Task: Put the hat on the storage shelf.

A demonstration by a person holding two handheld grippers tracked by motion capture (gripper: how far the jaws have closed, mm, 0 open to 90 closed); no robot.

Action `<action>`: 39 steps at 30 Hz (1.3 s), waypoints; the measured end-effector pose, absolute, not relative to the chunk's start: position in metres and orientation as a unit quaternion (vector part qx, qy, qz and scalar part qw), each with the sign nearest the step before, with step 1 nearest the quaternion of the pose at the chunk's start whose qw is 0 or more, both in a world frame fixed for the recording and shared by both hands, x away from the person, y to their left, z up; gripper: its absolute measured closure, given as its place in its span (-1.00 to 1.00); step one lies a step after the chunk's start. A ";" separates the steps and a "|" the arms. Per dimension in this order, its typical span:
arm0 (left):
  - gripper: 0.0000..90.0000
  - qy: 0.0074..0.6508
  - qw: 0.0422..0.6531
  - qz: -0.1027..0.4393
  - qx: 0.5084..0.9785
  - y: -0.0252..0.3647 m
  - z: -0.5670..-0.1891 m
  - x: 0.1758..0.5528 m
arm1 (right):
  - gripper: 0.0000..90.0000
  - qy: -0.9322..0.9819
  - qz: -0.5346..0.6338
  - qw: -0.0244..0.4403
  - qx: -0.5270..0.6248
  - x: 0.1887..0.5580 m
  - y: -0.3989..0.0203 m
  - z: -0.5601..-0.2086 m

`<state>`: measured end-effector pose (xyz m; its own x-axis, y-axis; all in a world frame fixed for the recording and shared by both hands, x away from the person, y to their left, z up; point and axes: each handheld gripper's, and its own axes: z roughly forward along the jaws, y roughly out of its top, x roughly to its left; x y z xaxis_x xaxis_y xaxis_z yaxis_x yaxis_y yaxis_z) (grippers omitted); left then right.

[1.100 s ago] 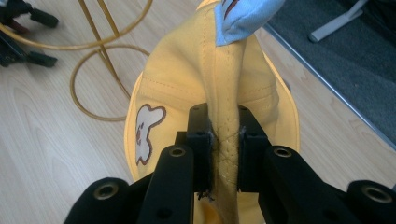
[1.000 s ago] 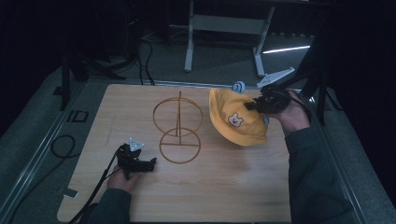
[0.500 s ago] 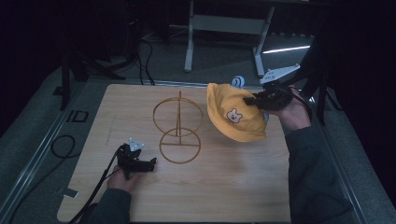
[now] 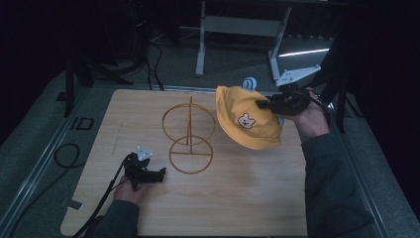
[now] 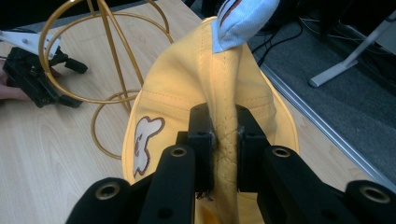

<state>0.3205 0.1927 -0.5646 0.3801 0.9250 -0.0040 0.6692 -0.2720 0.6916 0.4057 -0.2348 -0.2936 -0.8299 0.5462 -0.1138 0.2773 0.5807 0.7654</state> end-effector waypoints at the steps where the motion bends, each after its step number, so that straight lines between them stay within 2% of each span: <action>1: -0.96 0.517 0.310 0.206 0.771 0.193 -0.565 0.321 | 0.78 0.872 0.392 0.172 0.236 0.405 -0.234 -0.292; 18: -0.96 0.516 0.309 0.206 0.772 0.193 -0.564 0.320 | 0.80 0.856 0.429 0.179 0.227 0.401 -0.231 -0.279; 39: -0.96 0.516 0.308 0.206 0.772 0.193 -0.564 0.320 | 0.80 0.850 0.465 0.167 0.183 0.396 -0.203 -0.269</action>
<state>0.3204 0.1929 -0.5645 0.3817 0.9243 0.0000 0.6699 -0.2767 0.6890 0.3965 -0.2030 -0.2687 -0.8769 0.4672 -0.1133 0.1561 0.4995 0.8521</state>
